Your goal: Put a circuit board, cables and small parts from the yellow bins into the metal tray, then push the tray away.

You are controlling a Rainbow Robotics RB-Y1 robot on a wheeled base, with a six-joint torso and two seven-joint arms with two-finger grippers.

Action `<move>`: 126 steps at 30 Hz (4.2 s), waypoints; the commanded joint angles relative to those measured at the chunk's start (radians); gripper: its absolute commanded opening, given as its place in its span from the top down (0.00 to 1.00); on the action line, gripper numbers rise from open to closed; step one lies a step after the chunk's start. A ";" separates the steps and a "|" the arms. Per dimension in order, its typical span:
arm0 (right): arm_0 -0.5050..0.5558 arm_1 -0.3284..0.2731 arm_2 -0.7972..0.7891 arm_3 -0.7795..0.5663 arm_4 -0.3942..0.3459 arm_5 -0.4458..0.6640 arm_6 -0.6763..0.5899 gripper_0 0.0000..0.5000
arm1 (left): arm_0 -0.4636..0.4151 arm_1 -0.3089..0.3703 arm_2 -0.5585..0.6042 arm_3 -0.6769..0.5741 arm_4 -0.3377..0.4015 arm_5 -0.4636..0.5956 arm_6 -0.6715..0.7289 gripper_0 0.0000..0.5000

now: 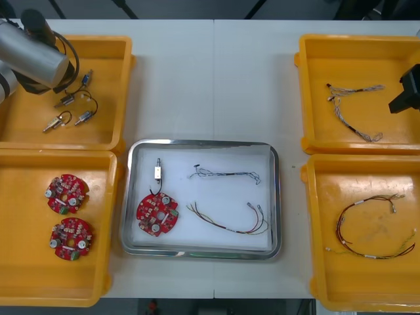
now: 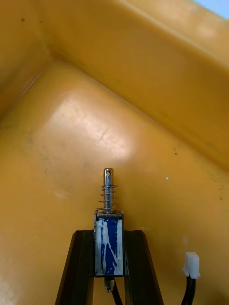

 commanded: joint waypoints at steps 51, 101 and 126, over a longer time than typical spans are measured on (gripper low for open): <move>0.328 -0.046 -0.183 -0.168 -0.047 0.004 -0.040 0.00 | 0.390 0.300 0.395 -1.493 0.277 0.850 0.223 1.00; 0.328 -0.046 -0.183 -0.168 -0.047 0.004 -0.040 0.00 | 0.490 -0.173 -0.108 -1.442 -0.398 0.885 0.282 1.00; 0.328 -0.046 -0.183 -0.168 -0.047 0.004 -0.040 0.00 | 0.490 -0.188 -0.203 -1.402 -0.456 0.864 0.297 0.73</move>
